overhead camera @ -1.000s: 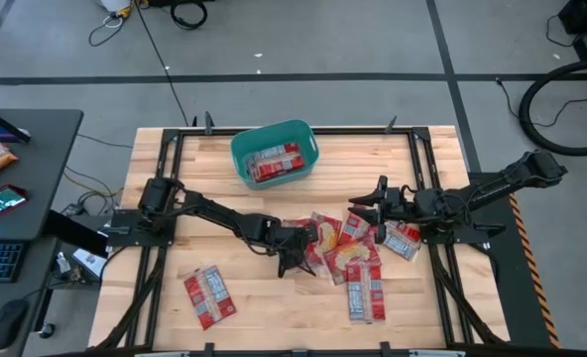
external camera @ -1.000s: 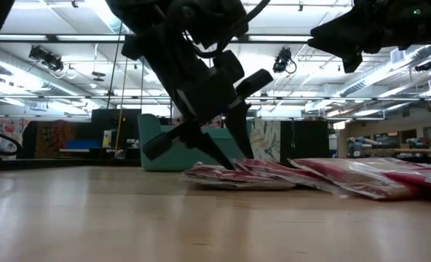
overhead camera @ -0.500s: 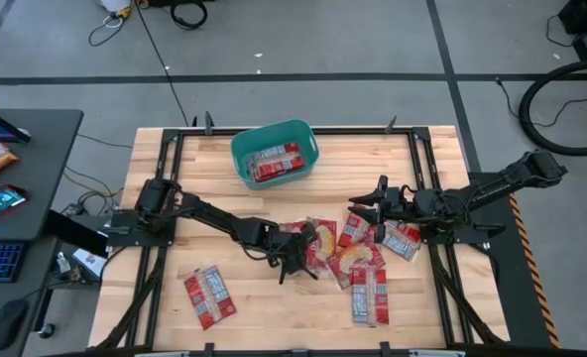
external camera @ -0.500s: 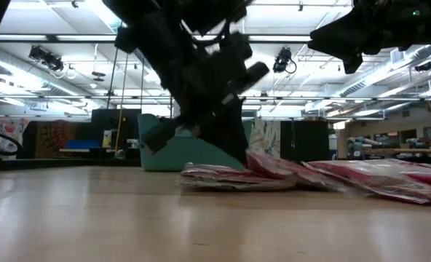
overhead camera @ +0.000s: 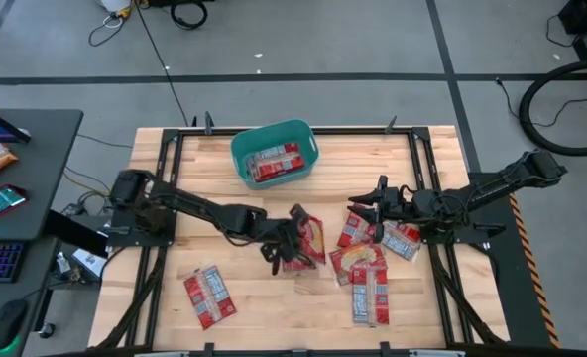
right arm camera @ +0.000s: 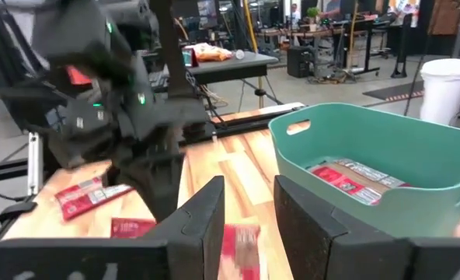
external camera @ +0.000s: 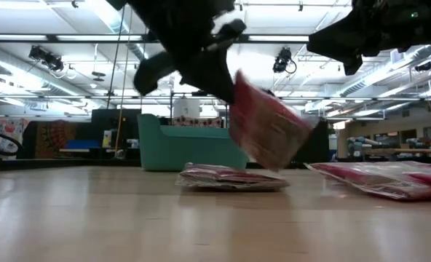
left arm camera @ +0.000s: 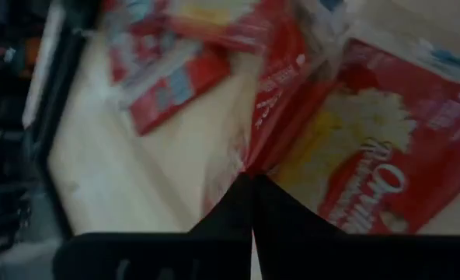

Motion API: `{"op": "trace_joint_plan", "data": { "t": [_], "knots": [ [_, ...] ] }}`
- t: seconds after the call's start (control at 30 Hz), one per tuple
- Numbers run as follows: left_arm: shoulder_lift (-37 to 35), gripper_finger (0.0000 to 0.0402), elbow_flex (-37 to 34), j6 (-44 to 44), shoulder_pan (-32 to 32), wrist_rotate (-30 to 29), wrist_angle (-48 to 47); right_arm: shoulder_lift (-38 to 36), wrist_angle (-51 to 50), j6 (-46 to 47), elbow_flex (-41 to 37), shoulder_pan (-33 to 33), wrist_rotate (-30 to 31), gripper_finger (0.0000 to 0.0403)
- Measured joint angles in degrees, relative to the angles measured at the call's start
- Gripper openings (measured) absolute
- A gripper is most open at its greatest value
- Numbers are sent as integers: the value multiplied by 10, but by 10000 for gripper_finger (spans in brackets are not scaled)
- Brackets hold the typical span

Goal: Sort popcorn bags into baskets
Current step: Put the red popcorn bag into the green bin

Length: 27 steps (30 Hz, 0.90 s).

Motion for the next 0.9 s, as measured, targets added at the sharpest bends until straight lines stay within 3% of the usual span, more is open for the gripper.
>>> {"op": "trace_joint_plan", "data": {
  "t": [0.37, 0.63, 0.9],
  "knots": [
    [-76, 1, 1, -62, 24, -43, -43, 1, 2, -3, 0, 0, 4, 119],
    [-116, 0, 0, -83, 49, -111, -95, 1, 4, -4, 0, 0, 4, 119],
    [-155, 0, 0, -148, 102, -122, -143, 1, 4, -5, 0, 0, 5, 119]
  ]
}}
